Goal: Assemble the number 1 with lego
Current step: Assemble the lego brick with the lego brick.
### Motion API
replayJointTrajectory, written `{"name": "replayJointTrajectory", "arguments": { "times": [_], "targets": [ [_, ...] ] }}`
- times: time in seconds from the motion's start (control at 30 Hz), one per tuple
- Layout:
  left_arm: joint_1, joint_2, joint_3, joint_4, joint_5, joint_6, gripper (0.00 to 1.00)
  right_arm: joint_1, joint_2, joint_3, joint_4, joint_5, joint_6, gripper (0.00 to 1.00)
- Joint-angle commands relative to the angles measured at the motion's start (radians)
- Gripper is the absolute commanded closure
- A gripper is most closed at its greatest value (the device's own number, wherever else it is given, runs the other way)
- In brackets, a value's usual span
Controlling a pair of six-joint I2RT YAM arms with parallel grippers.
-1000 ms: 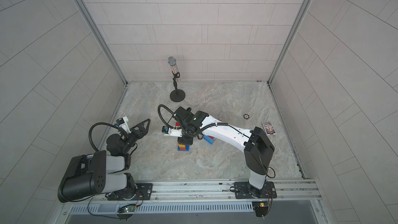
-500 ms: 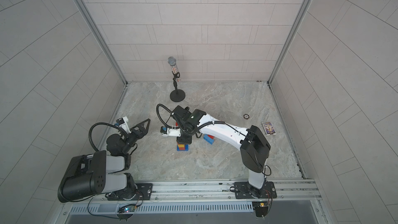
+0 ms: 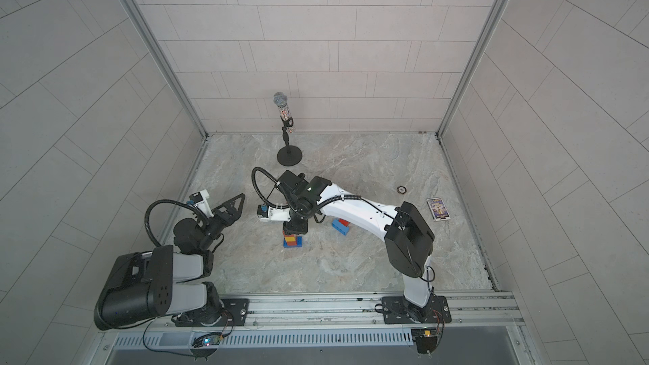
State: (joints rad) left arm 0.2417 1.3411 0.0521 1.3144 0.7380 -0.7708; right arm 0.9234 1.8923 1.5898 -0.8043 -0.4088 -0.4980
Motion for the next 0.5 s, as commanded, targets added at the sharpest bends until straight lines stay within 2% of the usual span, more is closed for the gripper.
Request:
{"name": "replayJointTrajectory", "arguments": {
  "times": [0.0, 0.2, 0.47],
  "targets": [
    [-0.003, 0.004, 0.011, 0.048, 0.012, -0.004, 0.00, 0.014, 0.160, -0.105, -0.166, 0.027, -0.010, 1.00],
    [-0.002, 0.004, 0.011, 0.048, 0.011, -0.004, 0.00, 0.016, 0.204, -0.082, -0.211, 0.104, 0.019, 1.00],
    [-0.002, 0.006, 0.011, 0.048, 0.011, -0.005, 0.00, 0.023, 0.235, -0.088, -0.227, 0.146, 0.037, 1.00]
  ]
}}
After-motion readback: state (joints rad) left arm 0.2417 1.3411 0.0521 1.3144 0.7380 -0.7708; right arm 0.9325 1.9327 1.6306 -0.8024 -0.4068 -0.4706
